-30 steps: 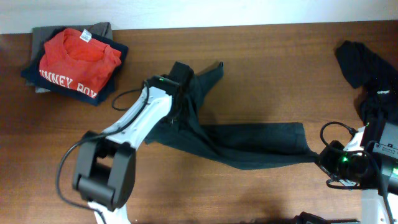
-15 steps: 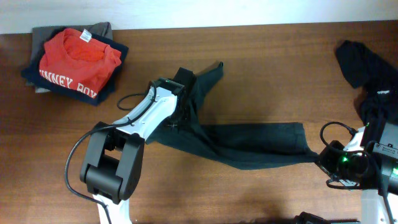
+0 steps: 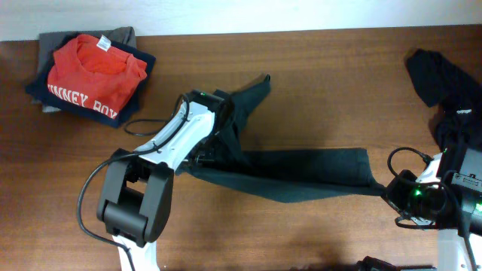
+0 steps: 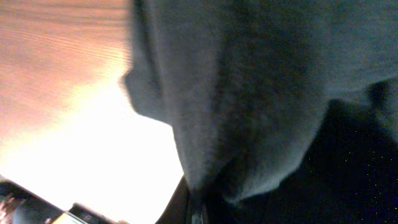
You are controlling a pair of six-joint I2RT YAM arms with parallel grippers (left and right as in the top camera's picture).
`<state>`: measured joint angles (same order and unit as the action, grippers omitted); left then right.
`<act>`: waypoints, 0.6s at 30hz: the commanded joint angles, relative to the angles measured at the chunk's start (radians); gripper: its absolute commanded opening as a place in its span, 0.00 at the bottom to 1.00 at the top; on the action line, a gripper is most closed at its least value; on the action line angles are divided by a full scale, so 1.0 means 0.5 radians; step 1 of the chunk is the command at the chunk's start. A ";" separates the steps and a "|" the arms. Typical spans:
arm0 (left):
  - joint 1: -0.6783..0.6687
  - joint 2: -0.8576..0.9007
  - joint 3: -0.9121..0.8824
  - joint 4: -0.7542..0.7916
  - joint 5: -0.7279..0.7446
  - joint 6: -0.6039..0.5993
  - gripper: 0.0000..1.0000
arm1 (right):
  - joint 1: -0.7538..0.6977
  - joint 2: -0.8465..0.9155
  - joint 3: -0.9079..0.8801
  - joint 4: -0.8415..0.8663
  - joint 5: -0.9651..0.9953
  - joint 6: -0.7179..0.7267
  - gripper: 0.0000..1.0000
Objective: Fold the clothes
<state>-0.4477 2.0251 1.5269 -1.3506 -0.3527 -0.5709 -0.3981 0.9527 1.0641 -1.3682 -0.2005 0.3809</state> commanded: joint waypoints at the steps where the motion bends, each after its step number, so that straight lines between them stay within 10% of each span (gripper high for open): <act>1: -0.002 -0.139 0.077 -0.150 -0.201 -0.169 0.02 | 0.008 -0.018 0.041 0.005 0.034 -0.014 0.04; 18: 0.214 -0.161 0.076 -0.676 -0.195 -0.175 0.33 | 0.008 -0.017 0.041 -0.026 0.072 -0.014 0.04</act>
<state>-0.3775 1.9671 1.5505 -1.6543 -0.4240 -0.6453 -0.3981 0.9527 1.0641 -1.3808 -0.1955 0.3813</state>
